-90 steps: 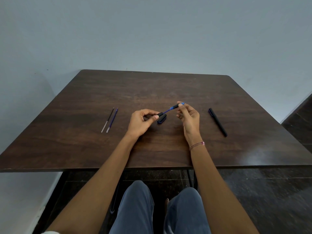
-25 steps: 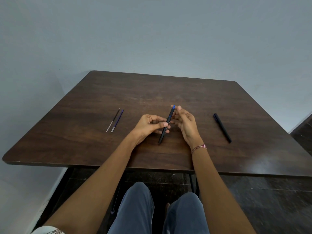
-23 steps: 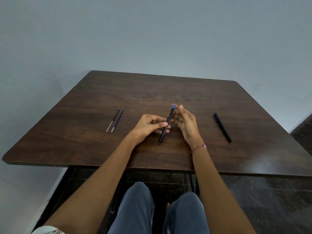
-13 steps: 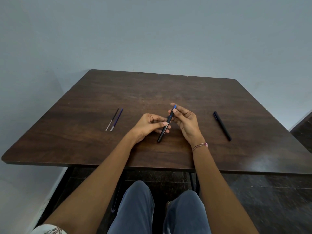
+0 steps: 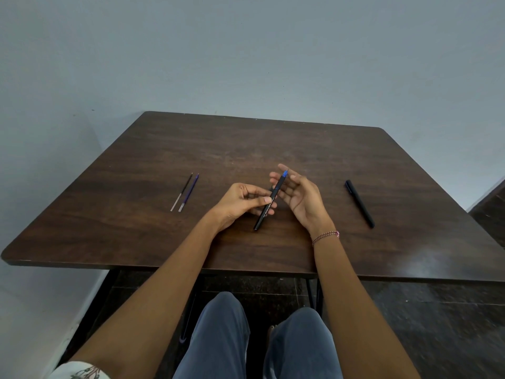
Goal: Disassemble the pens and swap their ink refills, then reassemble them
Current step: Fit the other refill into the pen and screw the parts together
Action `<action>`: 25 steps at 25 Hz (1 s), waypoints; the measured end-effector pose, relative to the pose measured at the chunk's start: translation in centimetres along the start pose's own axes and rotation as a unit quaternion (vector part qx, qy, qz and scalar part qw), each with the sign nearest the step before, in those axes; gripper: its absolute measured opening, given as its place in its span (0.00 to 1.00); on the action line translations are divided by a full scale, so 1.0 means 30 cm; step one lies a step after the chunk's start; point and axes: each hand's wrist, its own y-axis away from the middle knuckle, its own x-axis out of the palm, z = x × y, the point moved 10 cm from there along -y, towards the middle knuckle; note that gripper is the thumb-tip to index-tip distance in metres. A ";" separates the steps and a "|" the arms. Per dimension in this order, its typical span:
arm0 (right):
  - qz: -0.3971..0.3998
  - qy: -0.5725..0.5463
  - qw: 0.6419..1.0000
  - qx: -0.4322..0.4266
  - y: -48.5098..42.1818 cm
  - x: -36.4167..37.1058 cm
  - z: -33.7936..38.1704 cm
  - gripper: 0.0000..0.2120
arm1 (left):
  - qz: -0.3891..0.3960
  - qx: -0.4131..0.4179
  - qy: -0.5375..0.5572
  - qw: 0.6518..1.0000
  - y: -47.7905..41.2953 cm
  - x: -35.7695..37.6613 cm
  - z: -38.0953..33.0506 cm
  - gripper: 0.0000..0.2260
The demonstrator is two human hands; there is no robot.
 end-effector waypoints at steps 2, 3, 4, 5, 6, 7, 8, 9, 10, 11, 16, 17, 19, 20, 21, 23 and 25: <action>0.020 -0.005 1.000 0.005 0.004 0.014 -0.005 0.15 | -0.001 -0.001 0.003 1.000 -0.001 -0.001 0.000 0.07; 0.027 -0.002 1.000 0.006 0.006 0.018 -0.007 0.15 | -0.001 -0.001 0.006 1.000 -0.002 -0.001 0.001 0.07; 0.028 0.002 1.000 0.006 0.006 0.020 -0.008 0.14 | -0.002 -0.002 0.010 1.000 -0.003 -0.002 0.002 0.07; 0.025 0.008 1.000 0.003 0.006 0.017 -0.008 0.14 | -0.003 -0.002 0.012 1.000 -0.003 -0.003 0.002 0.08; 0.021 0.013 1.000 0.000 0.006 0.015 -0.005 0.13 | -0.002 -0.003 0.014 1.000 -0.004 -0.004 0.003 0.08; 0.015 0.019 1.000 -0.003 0.005 0.011 -0.002 0.13 | -0.001 -0.003 0.015 1.000 -0.004 -0.003 0.004 0.09; 0.008 0.024 1.000 -0.007 0.004 0.007 -0.001 0.12 | 0.001 -0.003 0.016 1.000 -0.005 -0.003 0.005 0.09; -0.001 0.030 0.999 -0.011 0.003 0.001 0.000 0.12 | 0.002 -0.002 0.015 1.000 -0.006 -0.002 0.005 0.09; -0.014 0.035 0.999 -0.012 0.002 -0.003 0.000 0.11 | 0.004 -0.002 0.013 1.000 -0.006 -0.001 0.005 0.09; -0.026 0.040 0.999 -0.015 0.001 -0.008 -0.001 0.10 | 0.007 -0.003 0.011 1.000 -0.007 -0.001 0.006 0.09; -0.035 0.031 0.999 -0.013 -0.002 -0.006 -0.003 0.05 | 0.012 -0.009 0.009 1.000 -0.015 -0.003 0.013 0.09; -0.026 0.020 0.999 -0.004 -0.003 -0.003 -0.006 0.08 | 0.012 -0.009 0.010 1.000 -0.016 -0.005 0.014 0.08; -0.001 0.002 1.000 0.011 -0.001 0.009 -0.007 0.13 | 0.015 -0.007 0.016 1.000 -0.019 -0.003 0.015 0.07; 0.007 -0.003 1.000 0.012 0.000 0.013 -0.006 0.14 | 0.015 -0.007 0.021 1.000 -0.019 -0.002 0.016 0.07; 0.010 -0.003 1.000 0.010 0.001 0.013 -0.005 0.15 | 0.015 -0.007 0.023 1.000 -0.020 -0.003 0.017 0.07; 0.008 0.003 1.000 -0.001 0.004 0.013 0.003 0.15 | 0.011 -0.009 0.026 1.000 -0.022 -0.006 0.021 0.07; -0.001 0.016 1.000 -0.018 0.008 0.009 0.014 0.15 | 0.008 -0.009 0.030 0.999 -0.022 -0.008 0.022 0.08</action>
